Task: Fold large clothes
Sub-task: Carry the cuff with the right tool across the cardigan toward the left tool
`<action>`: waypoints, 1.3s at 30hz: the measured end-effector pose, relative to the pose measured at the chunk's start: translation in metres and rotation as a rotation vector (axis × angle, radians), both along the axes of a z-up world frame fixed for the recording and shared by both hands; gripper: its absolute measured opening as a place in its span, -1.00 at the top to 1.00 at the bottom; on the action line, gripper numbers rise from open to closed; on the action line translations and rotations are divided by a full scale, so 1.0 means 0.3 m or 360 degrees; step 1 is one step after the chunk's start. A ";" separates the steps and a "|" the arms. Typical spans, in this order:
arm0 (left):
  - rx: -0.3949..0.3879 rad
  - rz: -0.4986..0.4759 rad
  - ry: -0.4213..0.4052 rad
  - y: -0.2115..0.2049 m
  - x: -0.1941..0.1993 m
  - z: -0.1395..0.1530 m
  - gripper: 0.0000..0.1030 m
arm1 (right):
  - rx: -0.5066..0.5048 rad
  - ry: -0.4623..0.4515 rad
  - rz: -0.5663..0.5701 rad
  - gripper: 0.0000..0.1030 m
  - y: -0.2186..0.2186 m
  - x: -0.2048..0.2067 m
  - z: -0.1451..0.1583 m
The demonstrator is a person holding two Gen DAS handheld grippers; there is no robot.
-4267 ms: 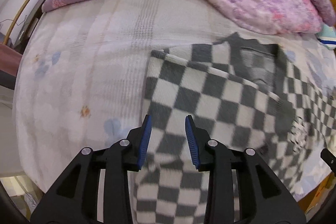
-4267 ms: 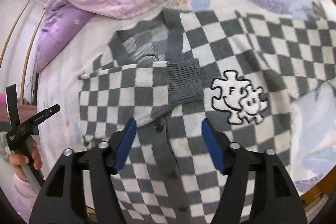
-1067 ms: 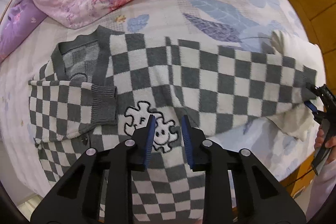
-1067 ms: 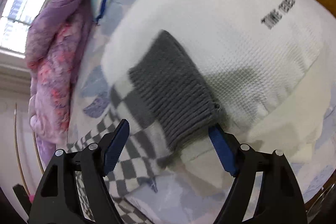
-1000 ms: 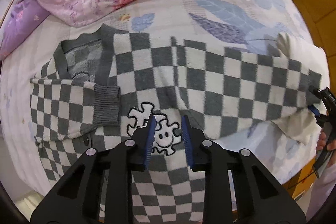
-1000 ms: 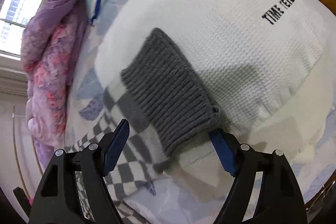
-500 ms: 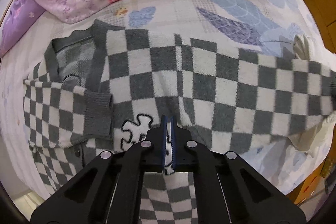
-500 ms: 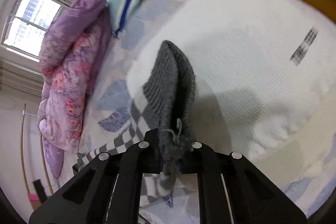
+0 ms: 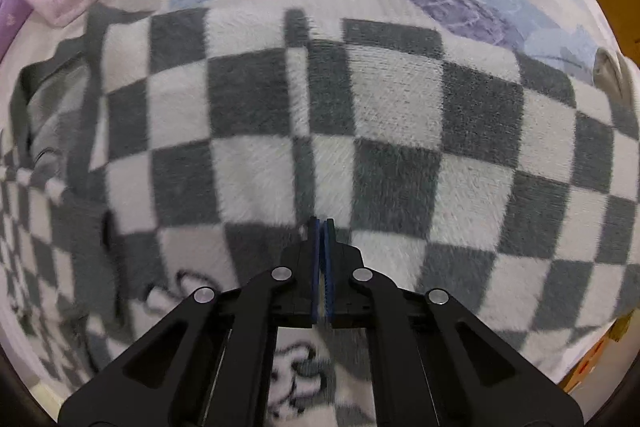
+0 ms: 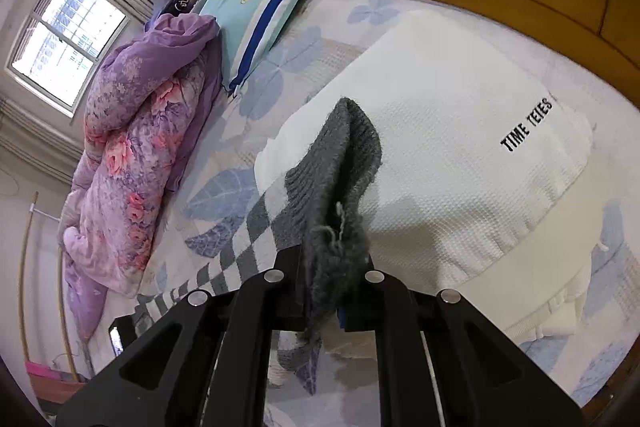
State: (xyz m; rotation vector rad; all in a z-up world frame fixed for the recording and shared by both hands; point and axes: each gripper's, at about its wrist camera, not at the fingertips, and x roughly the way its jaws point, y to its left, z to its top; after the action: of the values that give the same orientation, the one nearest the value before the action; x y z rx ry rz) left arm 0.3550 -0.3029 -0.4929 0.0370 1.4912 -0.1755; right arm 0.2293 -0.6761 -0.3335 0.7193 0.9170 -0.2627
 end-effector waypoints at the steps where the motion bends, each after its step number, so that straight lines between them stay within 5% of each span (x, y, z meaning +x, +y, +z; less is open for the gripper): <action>1: 0.0002 -0.0011 -0.0010 -0.008 0.003 -0.011 0.98 | -0.0018 -0.0015 0.0011 0.84 0.014 0.005 0.012; 14: -0.0105 -0.0051 -0.0104 0.030 -0.018 -0.060 0.95 | -0.0098 -0.0391 0.0290 0.84 0.394 0.155 0.313; 17: -0.0158 -0.0023 -0.0028 0.069 -0.012 -0.034 0.96 | -0.0073 -0.0441 0.0391 0.84 0.530 0.204 0.357; 23: -0.0057 0.0011 -0.0123 0.245 -0.029 0.193 0.98 | 0.0008 -0.0463 0.0606 0.84 0.803 0.274 0.400; 30: 0.0056 0.0226 -0.0301 0.642 -0.055 0.510 0.98 | 0.0088 -0.0426 0.0805 0.83 1.122 0.288 0.408; 39: 0.0183 0.0486 -0.0444 1.058 -0.129 0.721 0.98 | 0.0213 -0.0295 0.1050 0.83 1.584 0.285 0.291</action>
State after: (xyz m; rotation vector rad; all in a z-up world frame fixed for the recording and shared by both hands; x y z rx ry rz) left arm 0.3164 0.0144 -0.2766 -0.0714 1.2094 0.1569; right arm 0.3147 -0.2010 -0.2463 0.5172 0.9493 0.4452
